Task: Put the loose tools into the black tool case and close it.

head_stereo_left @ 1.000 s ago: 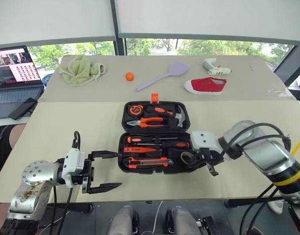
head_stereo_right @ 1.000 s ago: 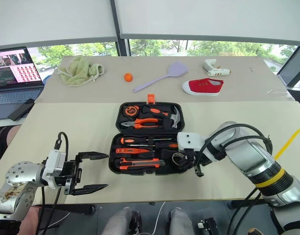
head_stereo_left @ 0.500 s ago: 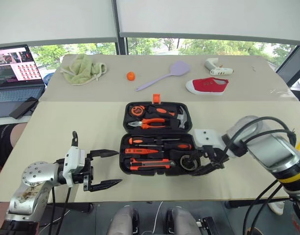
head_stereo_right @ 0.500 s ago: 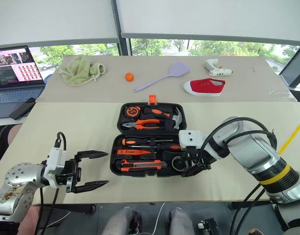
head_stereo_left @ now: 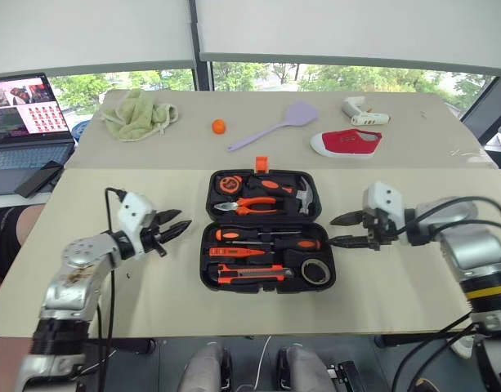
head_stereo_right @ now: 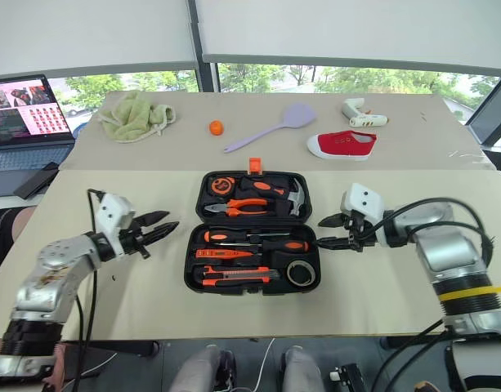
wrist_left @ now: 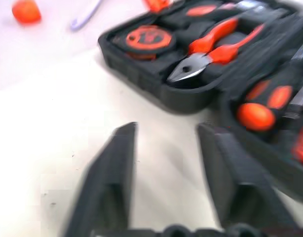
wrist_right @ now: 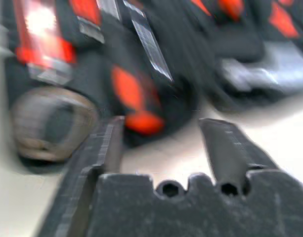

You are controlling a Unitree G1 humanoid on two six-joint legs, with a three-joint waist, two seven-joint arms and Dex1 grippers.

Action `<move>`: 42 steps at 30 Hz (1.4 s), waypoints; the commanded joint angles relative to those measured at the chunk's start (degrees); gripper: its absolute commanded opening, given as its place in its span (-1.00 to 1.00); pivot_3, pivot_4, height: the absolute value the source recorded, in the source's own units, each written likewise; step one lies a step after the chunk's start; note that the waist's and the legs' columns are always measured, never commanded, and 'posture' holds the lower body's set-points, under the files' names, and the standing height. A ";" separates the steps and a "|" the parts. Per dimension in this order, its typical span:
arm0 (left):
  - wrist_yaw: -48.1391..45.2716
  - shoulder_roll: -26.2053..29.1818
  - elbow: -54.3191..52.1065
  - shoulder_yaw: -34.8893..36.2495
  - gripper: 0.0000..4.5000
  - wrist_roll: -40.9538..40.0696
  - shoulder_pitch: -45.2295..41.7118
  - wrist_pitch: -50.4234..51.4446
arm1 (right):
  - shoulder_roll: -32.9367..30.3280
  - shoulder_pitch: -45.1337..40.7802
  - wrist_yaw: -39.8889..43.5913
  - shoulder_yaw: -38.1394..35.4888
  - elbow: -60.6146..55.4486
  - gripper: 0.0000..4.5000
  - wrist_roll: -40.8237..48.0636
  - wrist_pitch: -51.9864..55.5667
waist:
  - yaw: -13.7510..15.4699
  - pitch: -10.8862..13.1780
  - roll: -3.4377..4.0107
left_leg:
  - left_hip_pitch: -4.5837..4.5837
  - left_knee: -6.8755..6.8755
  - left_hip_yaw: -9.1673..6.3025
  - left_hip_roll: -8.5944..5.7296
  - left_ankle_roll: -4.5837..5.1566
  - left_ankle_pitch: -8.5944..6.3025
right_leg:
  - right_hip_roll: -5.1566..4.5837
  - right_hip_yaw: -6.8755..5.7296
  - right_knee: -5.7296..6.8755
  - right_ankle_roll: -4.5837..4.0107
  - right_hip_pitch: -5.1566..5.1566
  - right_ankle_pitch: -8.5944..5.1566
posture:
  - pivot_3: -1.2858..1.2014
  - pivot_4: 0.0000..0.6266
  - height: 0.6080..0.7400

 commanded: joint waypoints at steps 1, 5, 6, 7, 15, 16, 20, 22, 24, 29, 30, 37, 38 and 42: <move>-0.66 -0.79 1.21 -2.94 -0.96 2.18 -2.59 -0.08 | 1.81 -0.11 -4.59 -1.00 2.37 -0.57 -3.22 -6.27 | -0.21 0.00 -0.01 | 0.01 0.00 -0.01 0.04 -0.03 0.02 | 0.05 -0.01 -0.01 0.00 0.01 0.00 | 0.03 -0.52 1.00; -2.98 -1.94 1.45 -7.22 -0.99 3.64 -3.84 -0.17 | 4.50 1.30 -6.12 -0.45 2.01 -0.85 -3.46 -5.50 | -0.36 0.00 0.00 | 0.02 -0.01 -0.01 0.08 -0.07 0.04 | 0.08 0.00 0.00 0.00 0.01 0.00 | 0.03 -0.52 1.00; -3.18 -2.07 1.48 -8.08 -0.99 4.37 -3.96 -0.71 | 4.75 1.75 -6.05 -0.40 1.49 -0.85 -3.54 -5.15 | -0.36 0.00 -0.01 | 0.02 -0.01 -0.01 0.07 -0.06 0.04 | 0.08 0.01 0.00 0.00 0.01 0.00 | 0.03 -0.52 1.00; -4.07 -2.22 1.32 -9.08 -0.99 4.86 -4.01 -1.35 | 4.80 2.37 -5.72 -0.44 0.61 -0.85 -3.30 -4.36 | -0.35 0.00 0.00 | 0.02 -0.01 -0.01 0.07 -0.06 0.04 | 0.08 0.01 0.01 0.00 0.02 0.00 | 0.03 -0.52 1.00; -6.00 -3.65 -3.75 -11.15 -0.99 4.88 -1.47 -0.86 | 2.78 9.40 -5.20 -3.80 -10.65 -0.85 -0.31 3.40 | 0.33 0.01 0.00 | 0.00 -0.01 -0.04 0.03 -0.01 0.00 | 0.00 0.01 -0.03 0.03 0.02 -0.02 | 0.03 -0.52 1.00; -5.84 -3.81 -4.35 -11.06 -0.99 4.79 -1.05 -0.75 | 2.39 10.54 -5.27 -4.46 -12.13 -0.85 0.03 4.47 | 0.34 0.01 0.00 | -0.01 -0.01 -0.05 0.02 0.00 0.00 | 0.00 0.00 -0.04 0.03 0.03 -0.03 | 0.03 -0.52 1.00; -4.96 -4.78 -6.28 -10.69 -0.99 4.24 0.63 0.67 | 1.31 15.65 -6.03 -7.03 -17.12 -0.85 1.55 7.91 | 0.51 0.01 0.00 | -0.01 0.00 -0.07 -0.01 0.04 -0.02 | -0.06 0.00 -0.03 0.05 0.05 -0.04 | 0.03 -0.52 1.00; -4.67 -4.72 -7.80 -9.87 -0.99 3.54 1.59 2.62 | 1.42 17.66 -6.69 -8.10 -18.66 -0.85 2.06 8.89 | 0.49 0.01 0.00 | 0.00 0.00 -0.08 -0.03 0.06 -0.04 | -0.08 0.00 -0.03 0.06 0.07 -0.04 | 0.03 -0.52 1.00; -4.44 -3.36 -10.11 -8.28 -0.99 2.39 2.68 6.71 | 1.74 18.88 -7.85 -9.50 -18.42 -0.85 2.31 8.77 | 0.44 0.01 0.00 | 0.00 0.00 -0.09 -0.02 0.07 -0.05 | -0.07 0.00 -0.03 0.06 0.07 -0.04 | 0.03 -0.52 1.00; -0.60 2.07 -15.46 -2.08 -0.76 1.04 4.01 18.18 | 1.33 18.69 -8.12 -14.72 -17.02 -0.62 7.14 11.93 | 0.06 0.02 -0.01 | 0.05 -0.02 -0.11 0.00 0.06 -0.04 | -0.04 0.07 0.02 0.06 0.06 -0.05 | 0.03 -0.52 1.00; -0.98 2.73 -16.99 0.40 -0.65 -1.98 3.92 21.56 | 0.20 18.67 -7.13 -15.28 -17.57 -0.53 8.14 13.26 | 0.08 0.03 -0.02 | 0.05 -0.03 -0.11 0.01 0.06 -0.04 | -0.03 0.06 0.03 0.06 0.05 -0.05 | 0.03 -0.52 1.00; 0.83 9.06 -18.39 7.68 0.55 -13.24 -5.67 47.28 | -3.94 3.69 -14.44 -16.35 -21.51 0.58 19.49 50.72 | -0.06 0.12 -0.07 | 0.09 -0.01 -0.20 0.01 0.02 -0.01 | -0.05 0.10 0.21 0.04 0.02 -0.04 | 0.03 -0.52 1.00; 2.02 8.72 -17.54 7.02 0.71 -13.83 -8.53 50.83 | -3.28 -0.20 -15.31 -15.97 -19.29 0.71 21.06 56.63 | 0.02 0.13 -0.10 | 0.10 0.00 -0.21 0.01 0.01 0.00 | -0.05 0.09 0.22 0.03 0.04 -0.03 | 0.03 -0.52 1.00; 7.79 2.94 -14.67 5.77 0.99 -14.64 -16.56 58.18 | -4.43 -9.08 -14.80 -8.21 -12.82 0.98 20.22 64.31 | 0.39 0.14 -0.20 | 0.15 -0.03 -0.32 -0.08 0.10 0.05 | -0.05 0.03 0.17 -0.01 0.18 -0.01 | 0.03 -0.52 1.00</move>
